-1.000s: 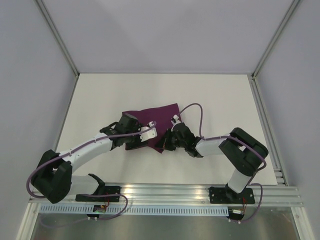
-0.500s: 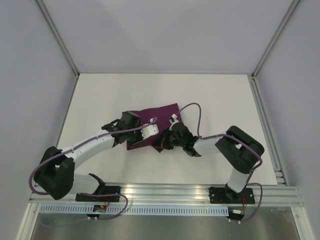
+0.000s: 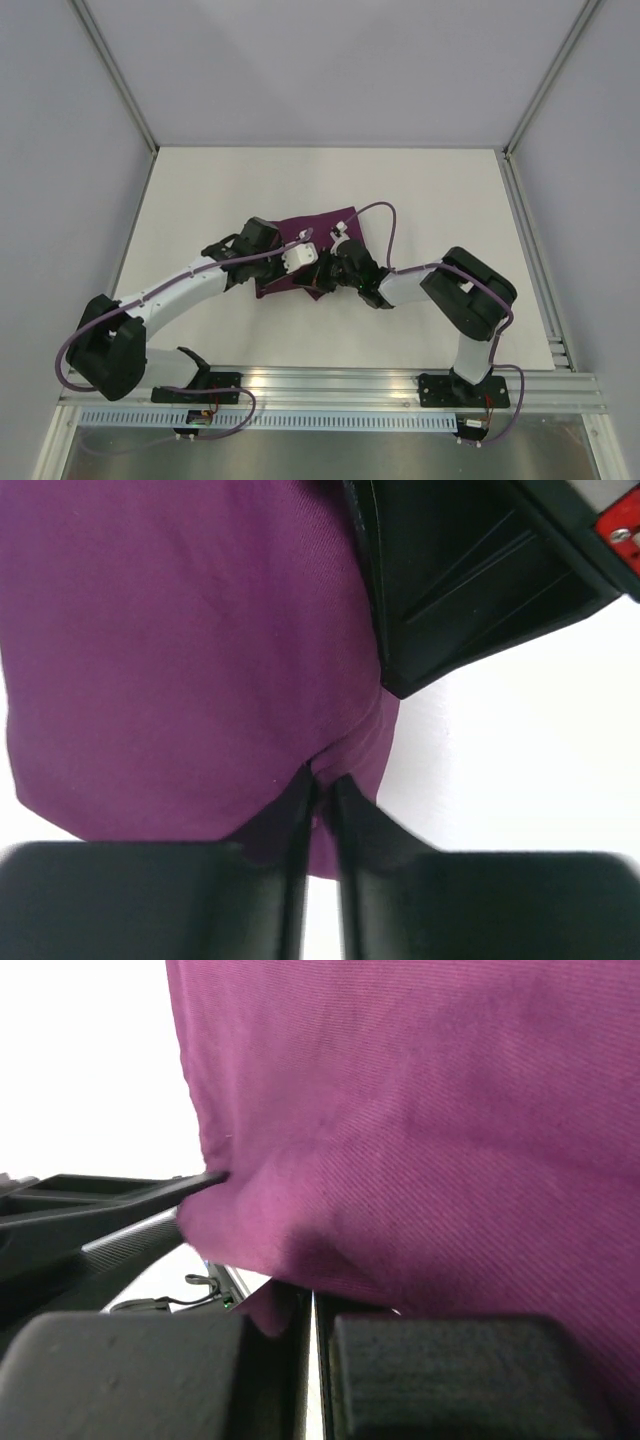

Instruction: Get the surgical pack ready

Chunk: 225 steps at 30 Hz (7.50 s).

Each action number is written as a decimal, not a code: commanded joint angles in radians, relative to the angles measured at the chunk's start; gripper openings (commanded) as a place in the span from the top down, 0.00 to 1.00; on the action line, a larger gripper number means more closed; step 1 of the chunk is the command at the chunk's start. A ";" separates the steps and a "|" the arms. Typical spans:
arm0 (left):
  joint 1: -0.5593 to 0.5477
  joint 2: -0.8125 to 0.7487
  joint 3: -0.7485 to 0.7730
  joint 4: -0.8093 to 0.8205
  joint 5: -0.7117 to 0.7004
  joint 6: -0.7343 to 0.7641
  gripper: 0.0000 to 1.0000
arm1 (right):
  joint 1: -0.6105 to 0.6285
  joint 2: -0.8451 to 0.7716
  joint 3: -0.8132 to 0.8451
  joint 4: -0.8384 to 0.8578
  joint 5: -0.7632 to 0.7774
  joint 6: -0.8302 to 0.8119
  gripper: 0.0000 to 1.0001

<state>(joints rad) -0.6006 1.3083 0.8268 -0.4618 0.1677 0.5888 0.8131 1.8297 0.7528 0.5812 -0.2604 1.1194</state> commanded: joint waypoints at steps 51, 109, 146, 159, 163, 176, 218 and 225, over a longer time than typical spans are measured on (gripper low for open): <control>-0.004 -0.093 0.020 0.018 0.079 -0.018 1.00 | -0.012 0.178 0.088 0.227 0.373 0.102 1.00; -0.004 -0.017 -0.071 -0.084 0.016 0.181 0.76 | -0.104 -0.241 0.250 -0.497 0.219 -0.619 0.99; -0.004 0.172 0.042 -0.026 0.003 -0.053 0.69 | -0.130 -0.322 -0.028 -0.534 0.308 -0.471 0.99; -0.004 -0.032 0.100 -0.132 -0.020 -0.043 0.56 | -0.238 -0.536 0.095 -0.767 0.319 -0.532 0.48; 0.018 -0.093 0.106 -0.120 -0.241 -0.124 0.47 | -0.327 -0.517 0.123 -0.790 0.207 -0.572 0.15; 0.361 -0.161 0.000 -0.118 -0.405 -0.195 0.42 | -0.413 -0.054 0.263 -0.544 -0.197 -0.592 0.33; 0.392 -0.291 -0.026 -0.182 -0.359 -0.211 0.41 | -0.504 0.078 0.322 -0.524 -0.176 -0.507 0.99; 0.392 -0.339 -0.008 -0.247 -0.336 -0.210 0.41 | -0.223 0.224 0.404 -0.383 -0.036 -0.180 0.99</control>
<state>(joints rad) -0.2138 0.9905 0.7799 -0.6647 -0.1864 0.3981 0.4892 1.9877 1.1397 0.1875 -0.3344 0.8040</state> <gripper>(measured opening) 0.587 0.087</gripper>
